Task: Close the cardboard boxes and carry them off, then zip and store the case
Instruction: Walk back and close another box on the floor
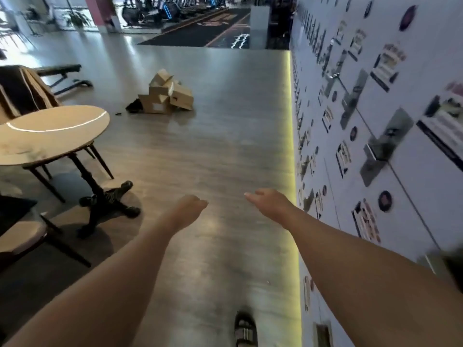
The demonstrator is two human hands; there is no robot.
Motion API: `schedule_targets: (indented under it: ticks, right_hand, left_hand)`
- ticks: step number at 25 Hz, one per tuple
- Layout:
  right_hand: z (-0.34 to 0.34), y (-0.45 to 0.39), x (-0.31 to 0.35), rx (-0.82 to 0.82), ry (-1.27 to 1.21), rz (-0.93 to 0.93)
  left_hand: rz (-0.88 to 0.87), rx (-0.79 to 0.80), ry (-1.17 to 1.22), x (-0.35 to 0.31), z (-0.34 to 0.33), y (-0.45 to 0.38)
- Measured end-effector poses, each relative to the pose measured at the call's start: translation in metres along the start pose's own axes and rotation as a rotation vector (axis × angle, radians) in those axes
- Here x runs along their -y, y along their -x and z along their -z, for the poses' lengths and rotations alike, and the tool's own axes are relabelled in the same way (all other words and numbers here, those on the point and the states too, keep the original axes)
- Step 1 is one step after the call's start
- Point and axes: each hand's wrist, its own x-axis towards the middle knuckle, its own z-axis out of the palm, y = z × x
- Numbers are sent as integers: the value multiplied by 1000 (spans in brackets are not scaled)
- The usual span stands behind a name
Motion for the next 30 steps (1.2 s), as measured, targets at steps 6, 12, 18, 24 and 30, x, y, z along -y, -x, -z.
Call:
schedule_targets:
  ticks: [6,12,18,24,30]
  right_hand:
    - [51,-161,34,52,27,18]
    - [78,-339,77,57,46,68]
    - [103,-538,132,59,44,52]
    - [144,-698,175,35,76,35]
    - [182,-888,200,52,77,77]
  left_hand:
    - [6,-18,72,-48,52,-144]
    - [23,-44,98,-62,106,-310]
    - [-4,-50,22,-72,172,-507]
    - [8,-71,1,-105,232,-678]
    - [54,-53,-10,-135,266,-871]
